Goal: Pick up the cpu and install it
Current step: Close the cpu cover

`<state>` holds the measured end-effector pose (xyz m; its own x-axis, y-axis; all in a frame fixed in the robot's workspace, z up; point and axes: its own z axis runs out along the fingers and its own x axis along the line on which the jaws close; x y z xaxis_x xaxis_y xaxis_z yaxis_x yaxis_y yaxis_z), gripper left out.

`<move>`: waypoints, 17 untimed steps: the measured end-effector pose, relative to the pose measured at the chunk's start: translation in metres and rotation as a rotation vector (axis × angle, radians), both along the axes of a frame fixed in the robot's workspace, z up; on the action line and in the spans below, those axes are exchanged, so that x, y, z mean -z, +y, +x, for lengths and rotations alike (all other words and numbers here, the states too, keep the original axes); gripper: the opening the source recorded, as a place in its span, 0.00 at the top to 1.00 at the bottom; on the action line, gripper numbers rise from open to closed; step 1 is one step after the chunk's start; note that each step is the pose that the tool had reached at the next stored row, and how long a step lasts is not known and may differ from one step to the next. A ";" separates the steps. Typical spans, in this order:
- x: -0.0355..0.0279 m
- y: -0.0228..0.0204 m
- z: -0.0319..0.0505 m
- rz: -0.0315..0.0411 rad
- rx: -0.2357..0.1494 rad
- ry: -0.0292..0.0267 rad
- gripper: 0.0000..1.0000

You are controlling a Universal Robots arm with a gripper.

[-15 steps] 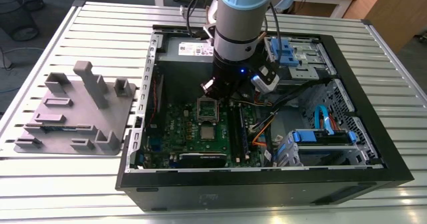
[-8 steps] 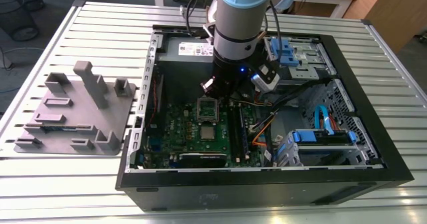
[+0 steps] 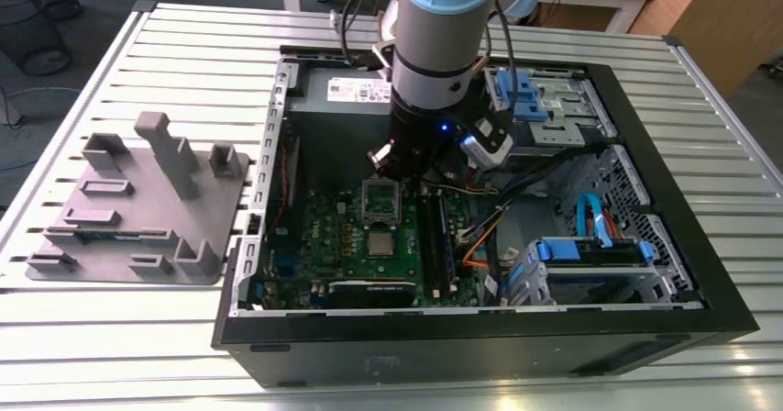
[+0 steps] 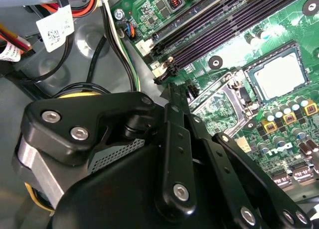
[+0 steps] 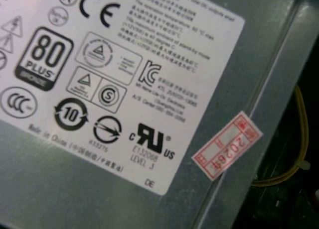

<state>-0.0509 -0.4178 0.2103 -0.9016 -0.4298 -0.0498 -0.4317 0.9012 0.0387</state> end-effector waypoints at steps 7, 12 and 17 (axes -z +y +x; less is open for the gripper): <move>-0.0012 -0.0002 -0.0012 -0.0001 -0.001 -0.0002 0.89; -0.0012 -0.0013 -0.0028 0.0001 -0.004 -0.0012 0.89; -0.0029 -0.0038 -0.0031 -0.0001 -0.009 -0.0013 0.89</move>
<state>-0.0540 -0.4216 0.2131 -0.8976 -0.4378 -0.0509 -0.4398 0.8973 0.0381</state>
